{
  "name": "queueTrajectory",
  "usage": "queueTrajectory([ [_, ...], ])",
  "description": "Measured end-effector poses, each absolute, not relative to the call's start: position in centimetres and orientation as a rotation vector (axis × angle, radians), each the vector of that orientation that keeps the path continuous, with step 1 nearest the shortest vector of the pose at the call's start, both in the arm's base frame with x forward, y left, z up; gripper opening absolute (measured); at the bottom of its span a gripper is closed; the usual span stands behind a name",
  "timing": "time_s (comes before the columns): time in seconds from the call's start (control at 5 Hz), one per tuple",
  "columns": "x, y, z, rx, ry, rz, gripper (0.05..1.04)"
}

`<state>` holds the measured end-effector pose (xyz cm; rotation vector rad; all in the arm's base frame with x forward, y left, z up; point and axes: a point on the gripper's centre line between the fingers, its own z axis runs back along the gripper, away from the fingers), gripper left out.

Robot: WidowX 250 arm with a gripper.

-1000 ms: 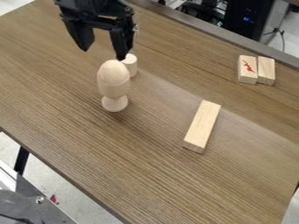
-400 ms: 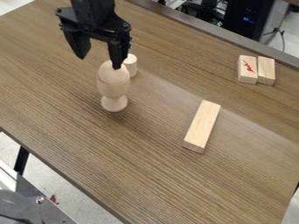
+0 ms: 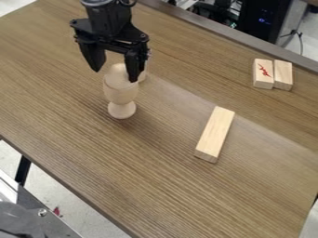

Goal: Put the cup on top of the cylinder

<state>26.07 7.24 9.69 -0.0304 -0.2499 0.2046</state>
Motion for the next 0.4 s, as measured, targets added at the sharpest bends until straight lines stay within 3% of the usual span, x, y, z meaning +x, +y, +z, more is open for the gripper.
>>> queueTrajectory([
  [0.4,26.2,7.4,8.4,-0.015,-0.233,0.188,1.0],
])
